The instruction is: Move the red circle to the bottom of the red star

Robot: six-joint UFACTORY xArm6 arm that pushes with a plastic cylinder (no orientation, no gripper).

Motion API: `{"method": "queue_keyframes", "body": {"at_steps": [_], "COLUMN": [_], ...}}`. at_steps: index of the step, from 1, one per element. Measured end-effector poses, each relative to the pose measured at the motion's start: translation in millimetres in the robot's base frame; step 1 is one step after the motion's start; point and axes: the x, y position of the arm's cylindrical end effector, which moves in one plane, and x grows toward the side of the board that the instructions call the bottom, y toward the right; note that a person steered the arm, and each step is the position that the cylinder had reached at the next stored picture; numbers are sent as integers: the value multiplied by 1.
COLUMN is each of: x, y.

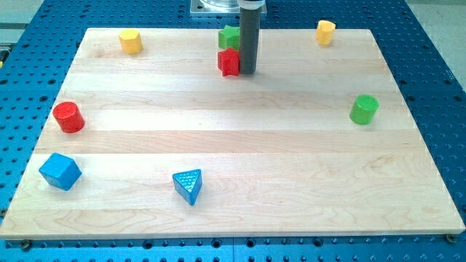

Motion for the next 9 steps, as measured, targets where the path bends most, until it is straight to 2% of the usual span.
{"method": "queue_keyframes", "body": {"at_steps": [1, 2, 3, 5, 6, 7, 8, 9], "x": [51, 125, 165, 181, 135, 93, 88, 90], "y": [-8, -57, -146, -299, -321, -257, -165, -234]}}
